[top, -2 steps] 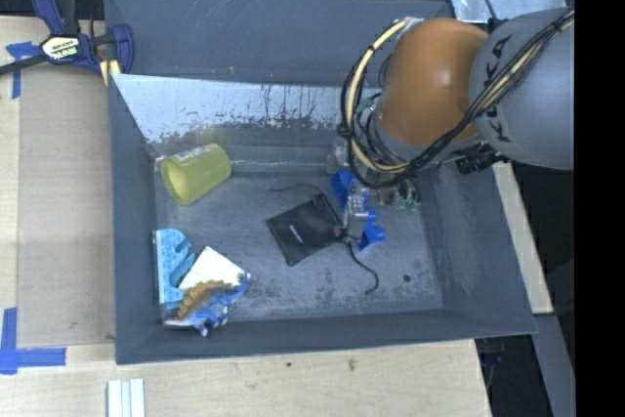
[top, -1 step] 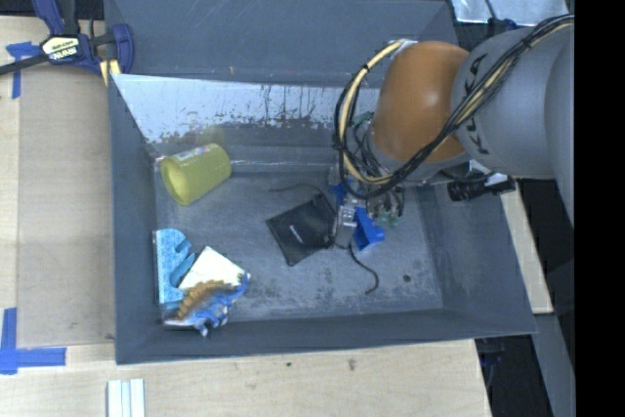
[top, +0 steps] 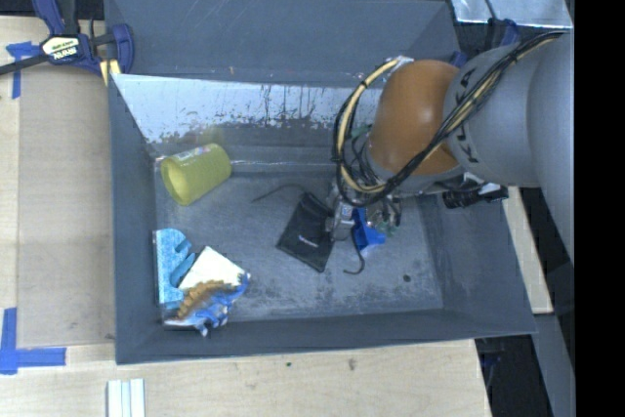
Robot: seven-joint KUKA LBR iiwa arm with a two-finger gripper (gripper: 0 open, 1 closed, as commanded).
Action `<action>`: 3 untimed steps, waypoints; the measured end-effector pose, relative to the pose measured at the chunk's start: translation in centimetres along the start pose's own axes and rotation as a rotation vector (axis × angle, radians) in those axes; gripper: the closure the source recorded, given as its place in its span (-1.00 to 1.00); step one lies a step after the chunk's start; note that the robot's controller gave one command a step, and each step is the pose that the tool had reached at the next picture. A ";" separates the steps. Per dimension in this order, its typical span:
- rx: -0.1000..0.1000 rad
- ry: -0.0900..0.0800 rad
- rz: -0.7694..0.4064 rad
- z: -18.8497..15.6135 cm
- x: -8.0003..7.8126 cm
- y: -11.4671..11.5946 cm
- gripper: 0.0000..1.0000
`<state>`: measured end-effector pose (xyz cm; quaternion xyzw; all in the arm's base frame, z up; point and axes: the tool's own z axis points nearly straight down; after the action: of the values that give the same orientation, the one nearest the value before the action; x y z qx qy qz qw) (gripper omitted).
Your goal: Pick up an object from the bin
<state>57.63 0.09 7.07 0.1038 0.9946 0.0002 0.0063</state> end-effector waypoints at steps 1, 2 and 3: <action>0.000 0.000 0.000 0.0 0.0 0.0 1.00; -0.001 -0.003 -0.007 -9.3 -0.5 1.5 1.00; -0.001 -0.003 -0.007 -9.3 -0.5 1.5 1.00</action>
Offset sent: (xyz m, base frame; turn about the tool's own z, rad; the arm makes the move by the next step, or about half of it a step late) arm 0.0062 0.0142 0.0931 -0.0049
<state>58.33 1.47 16.42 0.1002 0.9949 0.0004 0.0079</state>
